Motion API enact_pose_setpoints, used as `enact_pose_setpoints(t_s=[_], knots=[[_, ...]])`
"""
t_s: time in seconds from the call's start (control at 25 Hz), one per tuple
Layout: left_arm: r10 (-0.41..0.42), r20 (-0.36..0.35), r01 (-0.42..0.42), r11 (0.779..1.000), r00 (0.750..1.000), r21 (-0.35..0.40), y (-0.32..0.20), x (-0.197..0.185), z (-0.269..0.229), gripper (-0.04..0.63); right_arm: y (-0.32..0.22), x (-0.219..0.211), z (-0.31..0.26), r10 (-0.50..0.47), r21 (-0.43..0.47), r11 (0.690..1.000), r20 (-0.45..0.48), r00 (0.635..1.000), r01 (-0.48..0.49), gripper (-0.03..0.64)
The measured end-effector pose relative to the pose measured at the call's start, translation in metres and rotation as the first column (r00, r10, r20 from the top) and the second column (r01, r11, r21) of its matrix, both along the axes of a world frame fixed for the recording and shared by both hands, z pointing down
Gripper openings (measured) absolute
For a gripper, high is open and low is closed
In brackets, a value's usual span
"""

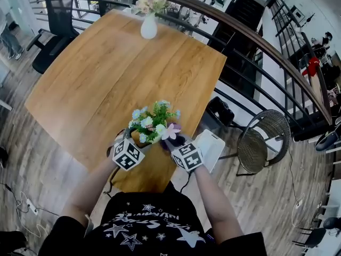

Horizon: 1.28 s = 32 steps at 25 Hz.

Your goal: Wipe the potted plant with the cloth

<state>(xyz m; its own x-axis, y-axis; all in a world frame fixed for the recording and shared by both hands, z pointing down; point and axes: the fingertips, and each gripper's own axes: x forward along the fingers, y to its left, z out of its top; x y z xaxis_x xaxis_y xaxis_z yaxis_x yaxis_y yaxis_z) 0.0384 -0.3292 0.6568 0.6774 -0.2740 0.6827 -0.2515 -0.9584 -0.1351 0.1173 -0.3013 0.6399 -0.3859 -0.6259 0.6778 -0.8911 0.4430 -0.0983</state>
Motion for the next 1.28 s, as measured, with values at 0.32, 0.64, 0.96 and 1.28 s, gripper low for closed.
enact_pose_setpoints(t_s=[0.32, 0.64, 0.96, 1.28], knots=[[-0.172, 0.011, 0.172, 0.985, 0.985, -0.005, 0.001, 0.016, 0.001, 0.385, 0.012, -0.017, -0.002, -0.05, -0.004, 0.999, 0.002, 0.999, 0.05, 0.081], [-0.24, 0.045, 0.241, 0.97, 0.97, -0.018, 0.002, 0.022, 0.003, 0.385, 0.018, -0.023, -0.004, -0.086, -0.009, 0.996, -0.007, 0.996, 0.086, 0.081], [-0.267, 0.058, 0.268, 0.963, 0.962, -0.016, 0.003, 0.024, 0.003, 0.385, 0.025, -0.036, -0.004, -0.148, -0.011, 0.989, -0.018, 0.989, 0.148, 0.081], [-0.256, 0.059, 0.257, 0.966, 0.965, -0.006, 0.007, 0.019, 0.0, 0.385, 0.029, -0.034, -0.008, -0.124, -0.006, 0.992, -0.042, 0.991, 0.124, 0.081]])
